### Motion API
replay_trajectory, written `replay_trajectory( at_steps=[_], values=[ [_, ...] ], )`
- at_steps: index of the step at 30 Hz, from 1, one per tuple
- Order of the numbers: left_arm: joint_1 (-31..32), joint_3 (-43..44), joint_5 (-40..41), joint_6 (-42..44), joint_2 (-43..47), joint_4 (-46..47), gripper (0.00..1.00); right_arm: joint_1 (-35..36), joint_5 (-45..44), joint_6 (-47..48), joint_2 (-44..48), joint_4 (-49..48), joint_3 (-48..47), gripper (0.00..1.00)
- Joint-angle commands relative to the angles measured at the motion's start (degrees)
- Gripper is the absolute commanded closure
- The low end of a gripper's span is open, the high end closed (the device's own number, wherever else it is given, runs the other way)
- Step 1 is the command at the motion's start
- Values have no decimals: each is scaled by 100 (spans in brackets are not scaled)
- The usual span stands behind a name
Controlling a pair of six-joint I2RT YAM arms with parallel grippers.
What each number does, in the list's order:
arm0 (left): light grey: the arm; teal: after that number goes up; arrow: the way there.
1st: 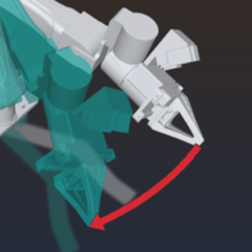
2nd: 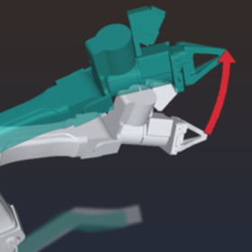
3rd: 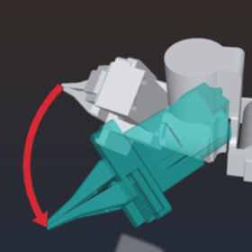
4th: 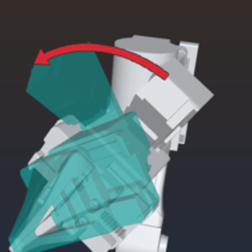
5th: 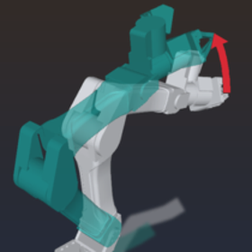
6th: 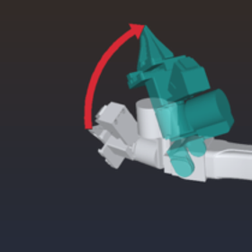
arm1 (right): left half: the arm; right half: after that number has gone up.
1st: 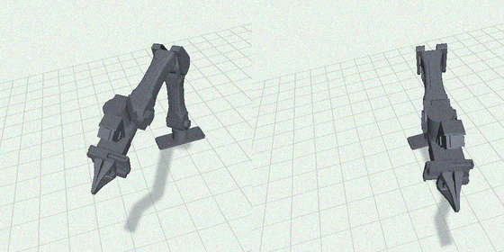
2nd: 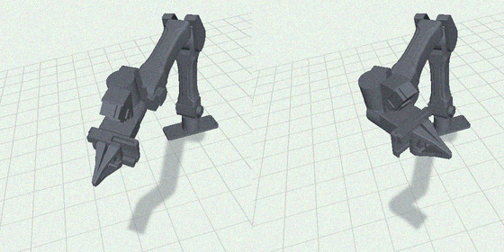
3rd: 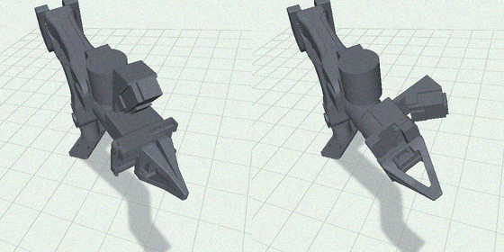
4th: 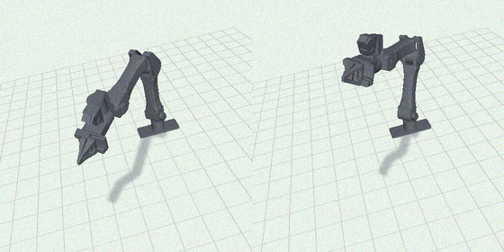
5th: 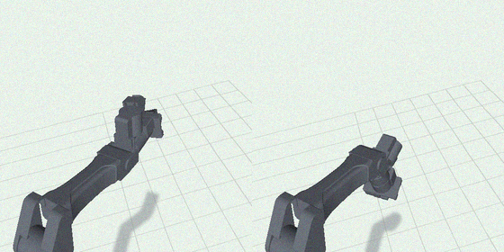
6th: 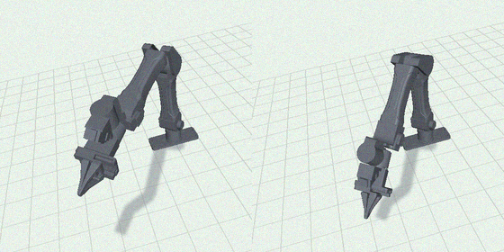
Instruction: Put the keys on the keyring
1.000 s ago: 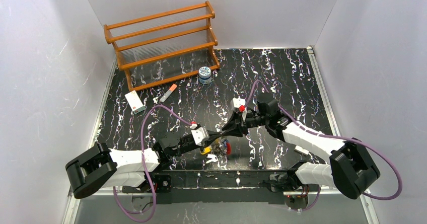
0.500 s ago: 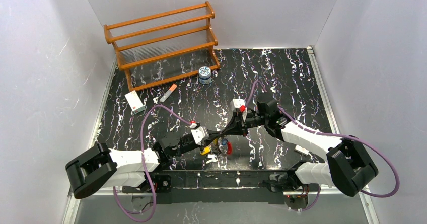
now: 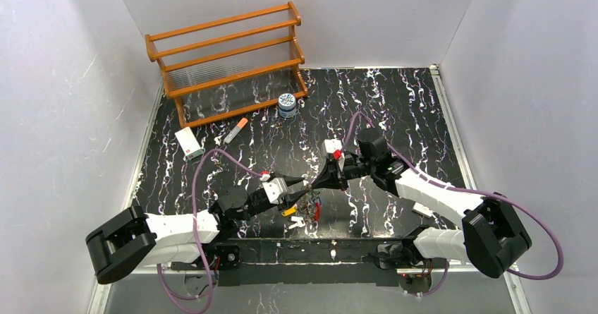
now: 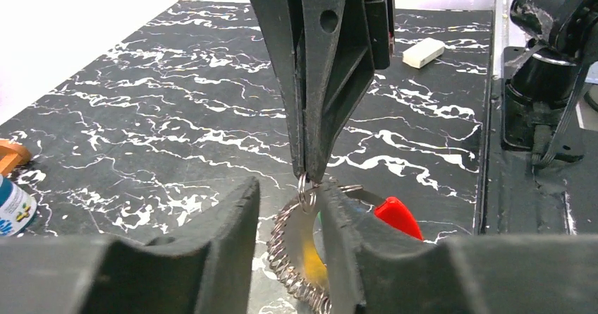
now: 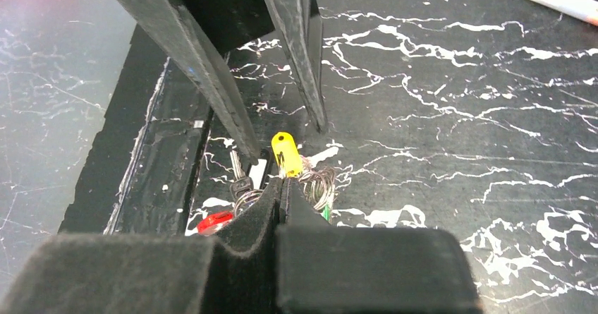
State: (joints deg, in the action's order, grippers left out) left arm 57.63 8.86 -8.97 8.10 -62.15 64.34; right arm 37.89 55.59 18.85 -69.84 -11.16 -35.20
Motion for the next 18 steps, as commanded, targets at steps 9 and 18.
replay_trajectory(
  at_steps=[9,18],
  values=[
    [5,389,178,558,108,-783,54,29,-797,1076,-104,2087,-814,99],
    [5,1011,-211,947,-228,-1747,55,125,-1521,1599,-334,3112,-1194,99]
  ],
)
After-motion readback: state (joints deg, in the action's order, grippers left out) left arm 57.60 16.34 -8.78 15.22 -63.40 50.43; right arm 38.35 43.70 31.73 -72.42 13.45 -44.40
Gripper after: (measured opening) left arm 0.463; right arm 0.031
